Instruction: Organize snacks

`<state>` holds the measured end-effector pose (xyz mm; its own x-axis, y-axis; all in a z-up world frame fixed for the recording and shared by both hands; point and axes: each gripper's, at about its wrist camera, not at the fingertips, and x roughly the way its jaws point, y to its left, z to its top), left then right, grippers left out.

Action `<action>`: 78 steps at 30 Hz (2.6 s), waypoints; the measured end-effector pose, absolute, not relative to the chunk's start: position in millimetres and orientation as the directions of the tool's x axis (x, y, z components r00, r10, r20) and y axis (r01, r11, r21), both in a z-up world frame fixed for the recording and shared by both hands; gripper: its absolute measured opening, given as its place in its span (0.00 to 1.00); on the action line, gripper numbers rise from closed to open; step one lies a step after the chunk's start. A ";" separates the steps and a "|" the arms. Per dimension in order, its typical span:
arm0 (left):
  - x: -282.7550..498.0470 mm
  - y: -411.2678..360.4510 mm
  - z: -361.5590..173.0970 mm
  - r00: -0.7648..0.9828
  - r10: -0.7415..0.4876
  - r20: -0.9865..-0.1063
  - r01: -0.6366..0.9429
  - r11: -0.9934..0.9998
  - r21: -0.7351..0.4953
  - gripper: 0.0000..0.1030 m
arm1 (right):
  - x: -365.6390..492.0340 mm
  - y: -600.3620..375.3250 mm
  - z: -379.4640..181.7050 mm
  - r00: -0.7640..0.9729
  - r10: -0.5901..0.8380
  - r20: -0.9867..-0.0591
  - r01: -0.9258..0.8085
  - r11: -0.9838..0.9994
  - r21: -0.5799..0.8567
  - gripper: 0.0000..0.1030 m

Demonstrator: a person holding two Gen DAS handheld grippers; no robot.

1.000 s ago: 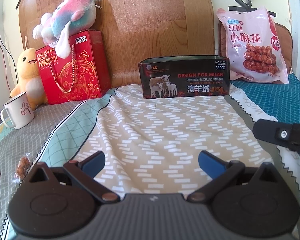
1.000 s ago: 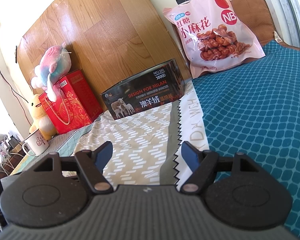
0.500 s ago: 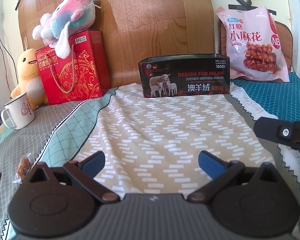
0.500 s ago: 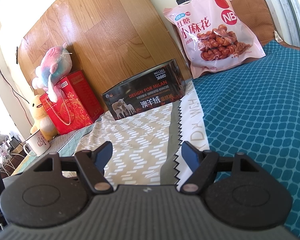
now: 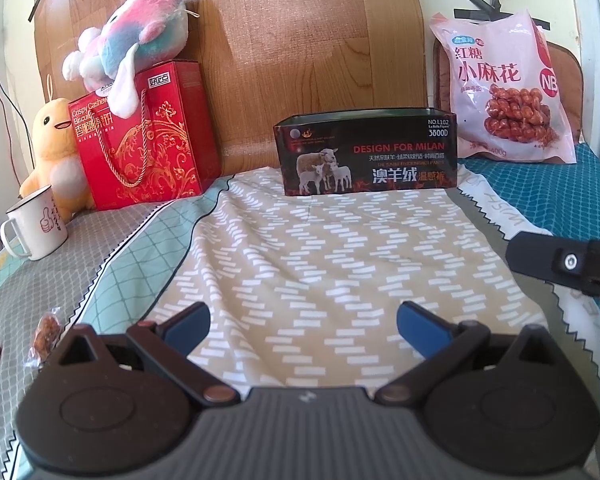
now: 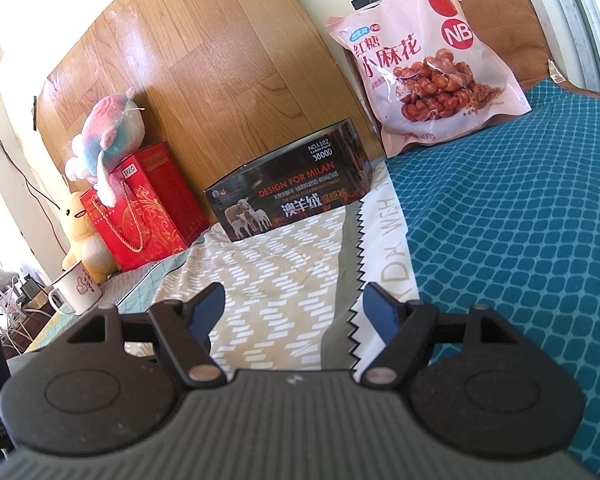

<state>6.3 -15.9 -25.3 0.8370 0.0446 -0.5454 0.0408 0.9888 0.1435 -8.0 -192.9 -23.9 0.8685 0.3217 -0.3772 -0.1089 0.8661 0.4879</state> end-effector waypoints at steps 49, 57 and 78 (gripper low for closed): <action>2.2 -10.4 -14.5 0.839 0.056 -0.541 0.010 0.993 0.117 1.00 | -6.8 -192.6 -25.2 0.869 0.314 -0.383 -0.096 0.866 0.491 0.76; -4.7 -21.3 2.2 0.858 0.089 -0.507 -0.005 0.986 0.166 1.00 | -7.6 -195.3 -25.1 0.873 0.314 -0.374 -0.095 0.859 0.503 0.78; 0.3 -31.9 2.5 0.820 0.096 -0.564 0.019 0.981 0.195 1.00 | -11.6 -210.9 -28.1 0.897 0.278 -0.343 -0.036 0.820 0.571 0.78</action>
